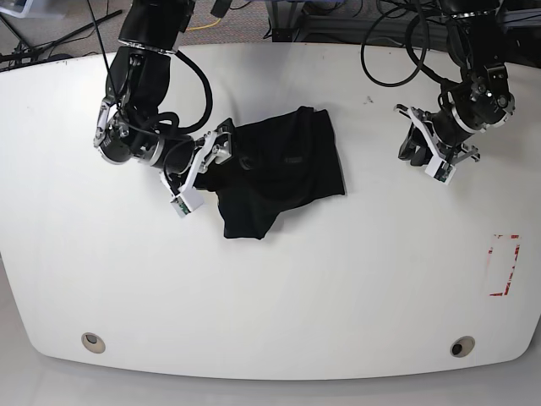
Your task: Fold the T-shirt properly
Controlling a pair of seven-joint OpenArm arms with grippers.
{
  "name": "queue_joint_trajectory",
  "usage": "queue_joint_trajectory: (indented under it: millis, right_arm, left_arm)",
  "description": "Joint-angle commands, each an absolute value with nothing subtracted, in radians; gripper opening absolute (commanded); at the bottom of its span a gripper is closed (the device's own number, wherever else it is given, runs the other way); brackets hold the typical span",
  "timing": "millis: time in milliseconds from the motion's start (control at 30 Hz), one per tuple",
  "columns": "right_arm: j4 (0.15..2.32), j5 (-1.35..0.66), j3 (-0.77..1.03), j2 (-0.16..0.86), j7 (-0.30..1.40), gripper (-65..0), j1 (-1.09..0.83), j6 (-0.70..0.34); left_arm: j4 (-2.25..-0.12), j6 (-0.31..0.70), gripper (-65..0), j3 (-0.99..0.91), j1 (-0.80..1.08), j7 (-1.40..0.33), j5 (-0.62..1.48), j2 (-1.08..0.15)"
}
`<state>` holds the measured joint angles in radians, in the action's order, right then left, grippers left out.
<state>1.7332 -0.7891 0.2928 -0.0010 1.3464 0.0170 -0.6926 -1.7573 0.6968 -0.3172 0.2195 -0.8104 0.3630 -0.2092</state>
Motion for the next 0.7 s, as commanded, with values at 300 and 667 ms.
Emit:
queue_joint_trajectory:
  millis: [300, 667]
  right_arm:
    - [1.586, -0.811, 0.242, -0.051, 1.308, -8.9, 0.127, -0.698]
    - [1.475, -0.796, 0.033, -0.125, 1.207, -8.9, 0.186, -0.698]
  left_arm:
    - [-1.776, 0.698, -52.2, -0.321, 0.213, -0.786, 0.378, -0.222]
    - [-1.781, 0.698, -52.2, -0.321, 0.216, -0.786, 0.380, -0.222]
